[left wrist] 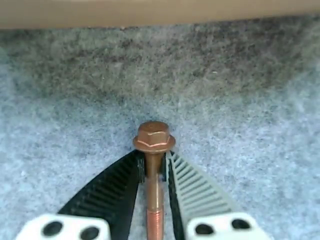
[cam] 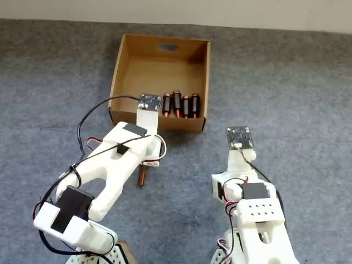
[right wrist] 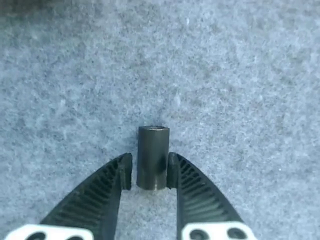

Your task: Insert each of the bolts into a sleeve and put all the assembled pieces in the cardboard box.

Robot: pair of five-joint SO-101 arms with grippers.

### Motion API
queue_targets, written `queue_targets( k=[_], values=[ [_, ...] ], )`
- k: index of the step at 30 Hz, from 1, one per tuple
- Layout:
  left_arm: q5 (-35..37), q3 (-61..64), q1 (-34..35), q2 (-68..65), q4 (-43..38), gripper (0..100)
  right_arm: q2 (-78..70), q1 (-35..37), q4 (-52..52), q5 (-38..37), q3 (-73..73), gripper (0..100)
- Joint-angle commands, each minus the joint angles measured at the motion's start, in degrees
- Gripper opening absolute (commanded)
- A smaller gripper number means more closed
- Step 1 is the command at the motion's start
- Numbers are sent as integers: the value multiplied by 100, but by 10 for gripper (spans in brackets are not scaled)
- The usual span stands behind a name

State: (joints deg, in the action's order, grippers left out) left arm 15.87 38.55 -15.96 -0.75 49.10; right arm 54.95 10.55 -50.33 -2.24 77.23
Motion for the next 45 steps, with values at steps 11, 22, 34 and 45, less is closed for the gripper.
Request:
queue_targets(
  k=[11, 22, 34, 45],
  values=[
    [0, -4, 57, 110, -149, 10, -1446, 31, 497, 18, -514, 105],
    [0, -4, 57, 110, -141, 10, -3284, 31, 497, 18, -1560, 105],
    [0, -4, 57, 110, -141, 10, -3134, -4, 497, 18, -1736, 105],
    [0, -4, 57, 101, -141, 10, -1877, 22, 505, 18, -1226, 108]
  ],
)
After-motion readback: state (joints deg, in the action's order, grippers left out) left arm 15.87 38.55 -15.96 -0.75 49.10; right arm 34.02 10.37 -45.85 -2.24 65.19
